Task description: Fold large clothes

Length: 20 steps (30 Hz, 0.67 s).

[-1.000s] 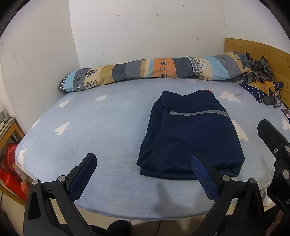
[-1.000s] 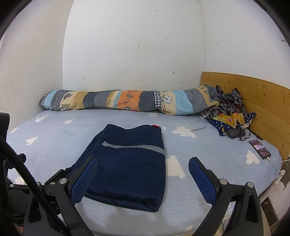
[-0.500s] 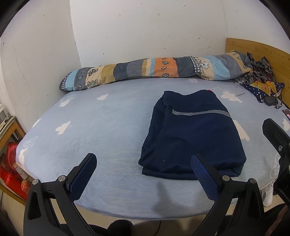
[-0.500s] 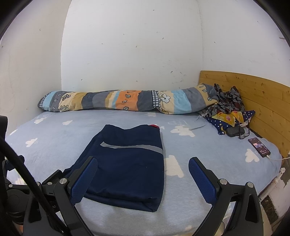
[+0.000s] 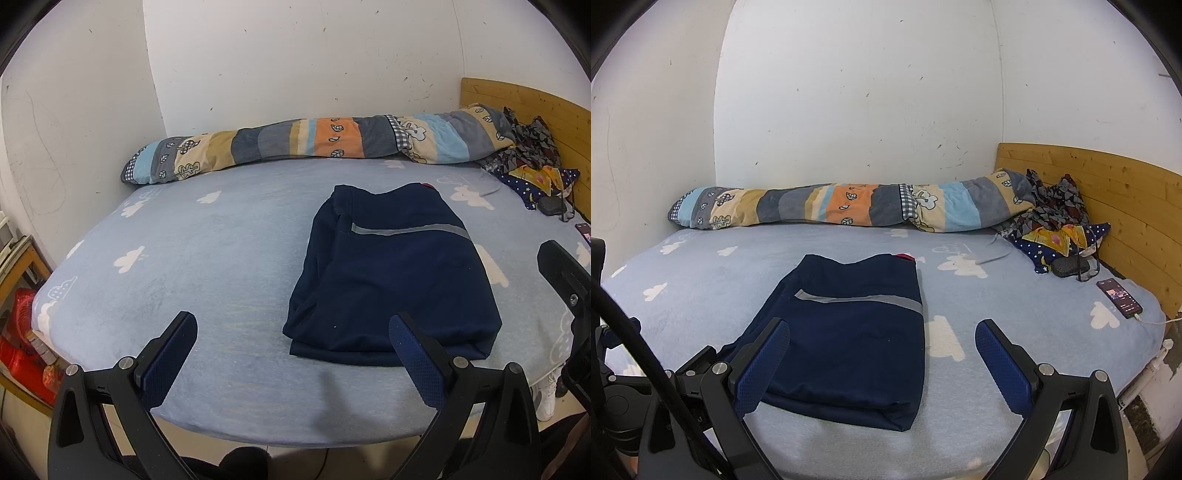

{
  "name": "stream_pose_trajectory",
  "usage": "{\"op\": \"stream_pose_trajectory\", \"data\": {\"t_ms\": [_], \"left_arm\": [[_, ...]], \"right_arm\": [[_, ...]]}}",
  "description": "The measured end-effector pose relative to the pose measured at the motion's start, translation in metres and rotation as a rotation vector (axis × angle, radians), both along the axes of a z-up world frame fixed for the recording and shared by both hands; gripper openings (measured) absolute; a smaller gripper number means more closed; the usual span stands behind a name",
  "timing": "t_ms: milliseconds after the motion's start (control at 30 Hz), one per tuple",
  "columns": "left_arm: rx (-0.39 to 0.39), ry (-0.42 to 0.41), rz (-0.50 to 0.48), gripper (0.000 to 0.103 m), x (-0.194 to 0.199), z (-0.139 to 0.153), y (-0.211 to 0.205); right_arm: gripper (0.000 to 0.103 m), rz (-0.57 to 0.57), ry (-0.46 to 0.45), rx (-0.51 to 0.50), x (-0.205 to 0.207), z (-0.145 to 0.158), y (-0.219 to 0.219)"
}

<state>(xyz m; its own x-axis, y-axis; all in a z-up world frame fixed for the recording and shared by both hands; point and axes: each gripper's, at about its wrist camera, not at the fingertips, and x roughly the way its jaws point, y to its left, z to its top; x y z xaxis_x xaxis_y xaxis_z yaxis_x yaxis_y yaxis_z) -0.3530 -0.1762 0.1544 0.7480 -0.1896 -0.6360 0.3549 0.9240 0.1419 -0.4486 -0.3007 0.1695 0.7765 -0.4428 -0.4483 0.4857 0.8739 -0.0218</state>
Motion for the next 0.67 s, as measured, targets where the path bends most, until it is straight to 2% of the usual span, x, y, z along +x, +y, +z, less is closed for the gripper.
{"op": "stream_pose_trajectory", "data": {"t_ms": [533, 667], "left_arm": [[0.008, 0.003, 0.002, 0.103, 0.0007, -0.0005, 0.0009], [0.013, -0.026, 0.046, 0.103, 0.0017, 0.0008, 0.0087]], "right_arm": [[0.102, -0.002, -0.001, 0.004, 0.0002, 0.0004, 0.0004], [0.102, -0.009, 0.001, 0.018, 0.0014, 0.0009, -0.0001]]}}
